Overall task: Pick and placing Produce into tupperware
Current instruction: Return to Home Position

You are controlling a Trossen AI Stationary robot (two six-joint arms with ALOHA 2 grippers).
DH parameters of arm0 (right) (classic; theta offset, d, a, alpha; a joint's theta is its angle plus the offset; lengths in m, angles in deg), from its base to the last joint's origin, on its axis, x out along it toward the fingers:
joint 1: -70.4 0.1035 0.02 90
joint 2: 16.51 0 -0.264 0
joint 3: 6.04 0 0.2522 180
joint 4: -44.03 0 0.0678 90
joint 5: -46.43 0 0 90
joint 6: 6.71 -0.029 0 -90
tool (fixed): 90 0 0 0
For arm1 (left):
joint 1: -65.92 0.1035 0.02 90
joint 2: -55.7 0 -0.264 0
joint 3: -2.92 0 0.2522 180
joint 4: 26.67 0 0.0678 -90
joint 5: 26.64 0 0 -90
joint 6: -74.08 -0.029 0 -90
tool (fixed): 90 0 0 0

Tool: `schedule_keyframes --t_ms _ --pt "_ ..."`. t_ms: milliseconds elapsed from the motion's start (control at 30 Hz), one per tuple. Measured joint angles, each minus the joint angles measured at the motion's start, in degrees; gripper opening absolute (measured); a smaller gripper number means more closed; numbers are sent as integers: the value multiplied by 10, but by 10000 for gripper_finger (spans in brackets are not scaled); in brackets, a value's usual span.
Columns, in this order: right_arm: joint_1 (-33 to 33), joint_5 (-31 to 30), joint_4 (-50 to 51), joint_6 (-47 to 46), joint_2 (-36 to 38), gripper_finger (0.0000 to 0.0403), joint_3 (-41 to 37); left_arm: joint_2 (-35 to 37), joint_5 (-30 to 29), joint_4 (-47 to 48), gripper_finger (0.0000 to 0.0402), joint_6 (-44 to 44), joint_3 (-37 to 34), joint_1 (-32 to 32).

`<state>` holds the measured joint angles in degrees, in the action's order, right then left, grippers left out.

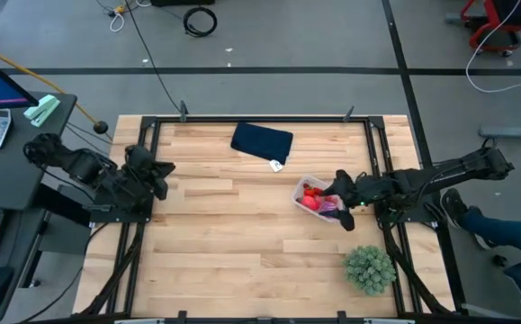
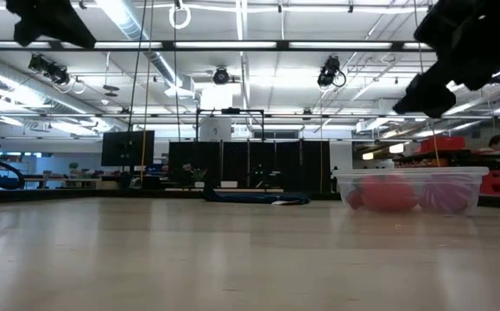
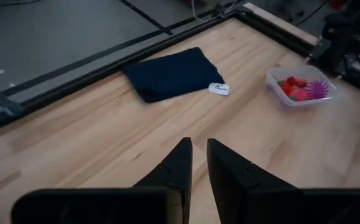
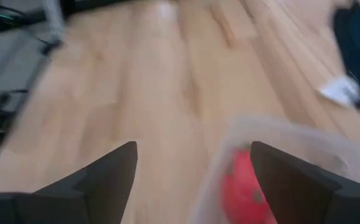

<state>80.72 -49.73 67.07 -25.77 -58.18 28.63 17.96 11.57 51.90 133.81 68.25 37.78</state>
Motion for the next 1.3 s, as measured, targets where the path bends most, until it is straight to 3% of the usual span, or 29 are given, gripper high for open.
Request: schedule_keyframes --t_ms 200,400,733,900,1167,1300 --pt "-1 19 19 24 94 323 -12 82 -20 -152 48 -62 -111 -24" --pt "-1 -8 42 31 175 323 -12 149 -25 -308 54 -162 -208 -41" --pt "-1 -10 11 72 220 323 -29 195 -20 -546 59 -303 -328 -44" --pt "-1 -8 -80 73 223 323 -88 207 3 -592 52 -323 -354 -44" --pt "-1 -7 -81 65 224 323 -102 216 9 -599 57 -319 -383 -43" --pt "-1 -7 -81 58 223 323 -101 225 25 -681 62 -367 -416 -43"
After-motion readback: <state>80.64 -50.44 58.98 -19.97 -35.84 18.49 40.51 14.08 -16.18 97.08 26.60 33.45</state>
